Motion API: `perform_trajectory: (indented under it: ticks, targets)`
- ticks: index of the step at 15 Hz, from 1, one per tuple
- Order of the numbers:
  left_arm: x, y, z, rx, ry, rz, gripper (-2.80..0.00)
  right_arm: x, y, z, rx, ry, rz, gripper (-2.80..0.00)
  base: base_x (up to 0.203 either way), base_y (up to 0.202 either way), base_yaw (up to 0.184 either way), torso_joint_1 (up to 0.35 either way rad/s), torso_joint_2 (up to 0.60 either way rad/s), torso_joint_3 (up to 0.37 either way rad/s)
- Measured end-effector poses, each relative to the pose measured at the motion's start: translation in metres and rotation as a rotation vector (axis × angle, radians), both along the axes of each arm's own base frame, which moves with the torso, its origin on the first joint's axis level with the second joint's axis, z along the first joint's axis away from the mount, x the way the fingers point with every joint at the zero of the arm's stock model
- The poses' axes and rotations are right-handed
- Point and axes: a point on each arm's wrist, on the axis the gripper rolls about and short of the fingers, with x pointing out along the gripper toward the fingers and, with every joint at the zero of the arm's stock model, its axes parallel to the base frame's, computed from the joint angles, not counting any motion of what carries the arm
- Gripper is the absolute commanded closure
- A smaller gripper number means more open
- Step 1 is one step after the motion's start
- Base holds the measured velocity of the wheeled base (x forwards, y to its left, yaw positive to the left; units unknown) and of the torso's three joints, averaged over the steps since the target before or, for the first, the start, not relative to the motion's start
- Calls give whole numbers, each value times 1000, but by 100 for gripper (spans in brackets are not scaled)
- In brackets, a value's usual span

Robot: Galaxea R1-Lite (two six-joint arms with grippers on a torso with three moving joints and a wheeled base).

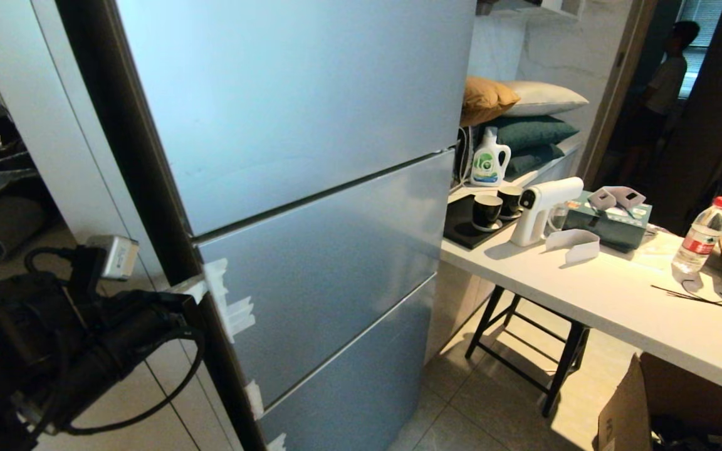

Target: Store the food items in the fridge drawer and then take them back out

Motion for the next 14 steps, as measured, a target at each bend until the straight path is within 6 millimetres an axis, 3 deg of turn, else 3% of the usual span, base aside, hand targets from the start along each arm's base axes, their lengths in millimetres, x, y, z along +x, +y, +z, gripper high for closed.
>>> perform_trajectory:
  ticks: [7, 14]
  targets:
    - [-6, -5, -13, -1, 17, -106, 0, 0, 0, 0, -1, 0, 0, 0, 0, 0, 0, 0, 0, 0]
    - [-35, -22, -17, 10, 51, -221, 0, 0, 0, 0, -1, 0, 0, 0, 0, 0, 0, 0, 0, 0]
